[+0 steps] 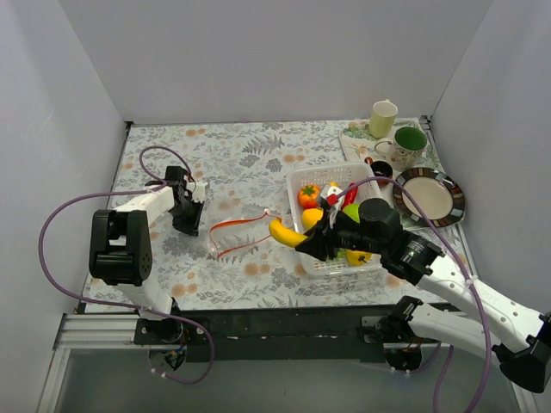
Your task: Open the zip-top bag and remove the fake food
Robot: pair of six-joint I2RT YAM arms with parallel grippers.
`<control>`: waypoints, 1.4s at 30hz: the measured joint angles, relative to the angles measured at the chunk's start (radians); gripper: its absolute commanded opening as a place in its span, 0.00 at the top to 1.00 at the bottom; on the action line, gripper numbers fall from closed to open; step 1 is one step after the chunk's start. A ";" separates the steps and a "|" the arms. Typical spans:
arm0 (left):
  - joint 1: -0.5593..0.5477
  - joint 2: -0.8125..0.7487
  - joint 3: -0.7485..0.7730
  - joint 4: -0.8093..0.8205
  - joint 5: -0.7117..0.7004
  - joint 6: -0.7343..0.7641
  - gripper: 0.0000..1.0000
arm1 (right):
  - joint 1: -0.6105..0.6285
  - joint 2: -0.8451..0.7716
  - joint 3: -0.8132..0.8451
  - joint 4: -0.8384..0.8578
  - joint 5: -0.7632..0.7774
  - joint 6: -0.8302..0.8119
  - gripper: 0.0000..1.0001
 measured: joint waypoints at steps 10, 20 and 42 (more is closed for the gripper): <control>0.025 0.000 0.015 -0.017 -0.042 -0.001 1.00 | -0.064 0.249 -0.076 0.581 -0.494 0.348 0.99; 0.026 -0.012 0.007 -0.011 -0.063 0.011 1.00 | -0.047 0.261 -0.035 0.489 -0.537 0.327 0.99; 0.076 -0.172 0.399 -0.201 0.166 -0.065 0.02 | -0.140 0.129 -0.082 -0.054 0.666 0.029 0.21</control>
